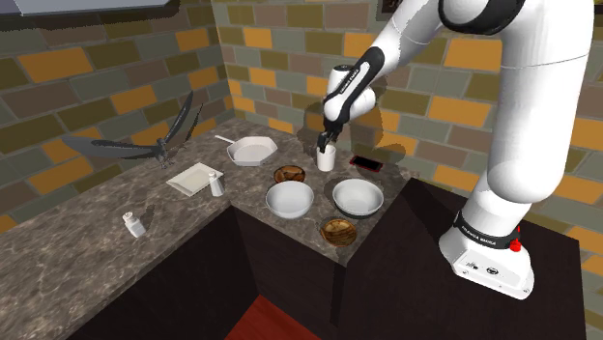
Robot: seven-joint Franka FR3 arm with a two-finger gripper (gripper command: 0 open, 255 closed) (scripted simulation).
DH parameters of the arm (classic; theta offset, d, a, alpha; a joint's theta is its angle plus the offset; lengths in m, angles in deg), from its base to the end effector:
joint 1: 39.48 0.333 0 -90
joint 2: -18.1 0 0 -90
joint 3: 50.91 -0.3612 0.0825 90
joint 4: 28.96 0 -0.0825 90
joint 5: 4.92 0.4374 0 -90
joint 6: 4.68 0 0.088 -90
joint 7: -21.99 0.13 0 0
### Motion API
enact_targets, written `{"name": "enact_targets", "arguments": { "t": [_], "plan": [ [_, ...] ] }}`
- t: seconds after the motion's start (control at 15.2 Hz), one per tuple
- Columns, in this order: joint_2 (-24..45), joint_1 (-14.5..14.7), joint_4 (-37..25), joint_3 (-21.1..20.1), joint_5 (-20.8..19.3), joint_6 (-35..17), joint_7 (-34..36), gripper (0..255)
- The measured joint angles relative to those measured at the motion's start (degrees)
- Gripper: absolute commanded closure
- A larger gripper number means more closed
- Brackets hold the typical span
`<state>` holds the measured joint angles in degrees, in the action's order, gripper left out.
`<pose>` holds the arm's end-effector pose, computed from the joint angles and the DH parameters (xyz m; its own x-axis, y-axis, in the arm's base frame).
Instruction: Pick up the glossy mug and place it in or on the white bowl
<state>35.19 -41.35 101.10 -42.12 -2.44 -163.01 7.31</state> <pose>0.5926 -0.1140 0.2230 0.9813 0.0486 0.1864 0.0359 -0.9968 0.0708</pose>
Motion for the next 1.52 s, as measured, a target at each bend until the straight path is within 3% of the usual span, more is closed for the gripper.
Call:
{"name": "enact_targets", "arguments": {
  "t": [0.53, 1.19, 1.25, 1.52],
  "plan": [
    [12.92, -2.64, -9.08, -2.59, 2.81, -4.72, -2.84, 0],
    [16.64, -3.27, -11.0, -3.25, 3.27, -6.57, -3.21, 0],
    [16.64, -3.27, -11.0, -3.25, 3.27, -6.57, -3.21, 255],
    [16.64, -3.27, -11.0, -3.26, 3.27, -6.57, -3.21, 255]
  ]
}}
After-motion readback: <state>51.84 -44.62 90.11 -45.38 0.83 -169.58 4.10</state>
